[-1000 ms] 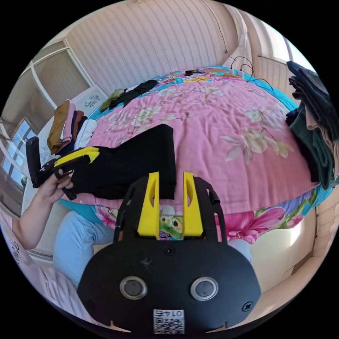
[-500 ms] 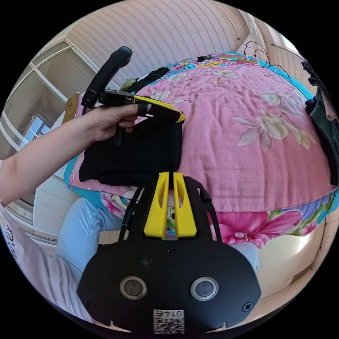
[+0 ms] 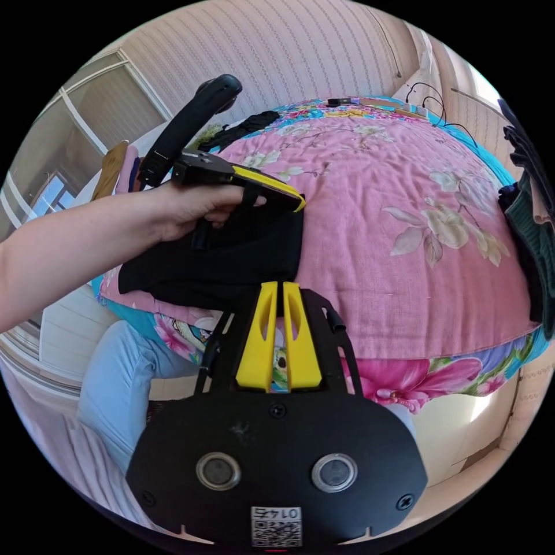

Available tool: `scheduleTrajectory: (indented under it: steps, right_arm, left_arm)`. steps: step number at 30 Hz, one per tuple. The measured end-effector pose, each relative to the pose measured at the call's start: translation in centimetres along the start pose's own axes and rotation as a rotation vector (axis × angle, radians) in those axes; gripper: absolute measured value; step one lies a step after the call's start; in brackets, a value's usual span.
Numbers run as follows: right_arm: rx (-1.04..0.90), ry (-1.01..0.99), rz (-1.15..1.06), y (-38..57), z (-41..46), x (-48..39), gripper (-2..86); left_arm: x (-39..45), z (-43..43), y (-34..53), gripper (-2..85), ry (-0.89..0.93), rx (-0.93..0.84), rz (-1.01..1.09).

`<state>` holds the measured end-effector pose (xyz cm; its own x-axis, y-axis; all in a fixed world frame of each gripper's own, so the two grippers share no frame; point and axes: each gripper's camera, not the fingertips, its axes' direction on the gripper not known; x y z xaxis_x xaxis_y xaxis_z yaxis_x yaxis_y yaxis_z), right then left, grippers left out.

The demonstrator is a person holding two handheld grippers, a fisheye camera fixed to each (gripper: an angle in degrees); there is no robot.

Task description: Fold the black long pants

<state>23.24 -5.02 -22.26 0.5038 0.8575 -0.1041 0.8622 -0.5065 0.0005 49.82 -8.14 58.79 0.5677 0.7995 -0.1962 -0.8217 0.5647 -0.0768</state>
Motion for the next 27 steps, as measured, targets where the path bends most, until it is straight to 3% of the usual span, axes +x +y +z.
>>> scheduleTrajectory:
  steps: [7,15,27]
  right_arm:
    - [0.034,-0.007,-0.005,-0.6,-0.3,-2.3,0.7]
    - [0.131,-0.110,-0.146,-3.3,-2.0,-9.8,0.5]
    - [0.096,-0.275,-0.529,-10.6,0.9,-27.9,0.8]
  left_arm:
    - [-4.1,-4.2,1.7,-1.0,0.138,0.075,-0.129]
    - [-9.7,-12.6,7.7,-1.0,0.143,0.205,-0.177]
    - [-20.8,-23.5,26.7,-1.0,-0.023,0.385,-0.438]
